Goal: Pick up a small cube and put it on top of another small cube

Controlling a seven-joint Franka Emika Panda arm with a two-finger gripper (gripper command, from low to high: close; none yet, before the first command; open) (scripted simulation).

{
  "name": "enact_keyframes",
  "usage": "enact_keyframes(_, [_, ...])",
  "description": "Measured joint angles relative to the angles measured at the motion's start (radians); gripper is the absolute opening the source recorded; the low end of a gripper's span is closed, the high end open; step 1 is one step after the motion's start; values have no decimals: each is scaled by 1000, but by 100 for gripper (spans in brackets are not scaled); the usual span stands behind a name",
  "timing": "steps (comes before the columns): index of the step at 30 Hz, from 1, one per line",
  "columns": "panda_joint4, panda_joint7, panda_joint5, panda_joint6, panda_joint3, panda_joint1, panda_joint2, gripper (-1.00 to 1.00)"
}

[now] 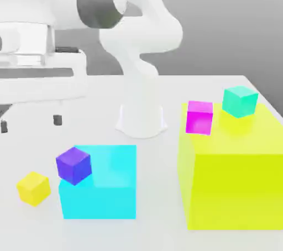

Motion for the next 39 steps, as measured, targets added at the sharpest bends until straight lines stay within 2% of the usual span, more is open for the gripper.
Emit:
enact_keyframes(6, [-42, -324, 115, 59, -62, -31, 153, 0])
enact_keyframes(13, [-89, -693, 237, 124, -25, -148, 329, 0])
enact_keyframes(19, [-45, -925, 493, 247, 197, -332, 530, 0])
enact_keyframes(20, [-38, -951, 528, 262, 224, -352, 553, -100])
enact_keyframes(27, [-38, -953, 530, 260, 225, -353, 554, -100])
enact_keyframes(33, [-87, -762, 266, 148, 39, -211, 372, -100])
enact_keyframes(39, [-12, -837, 105, 45, 54, -145, 392, -100])
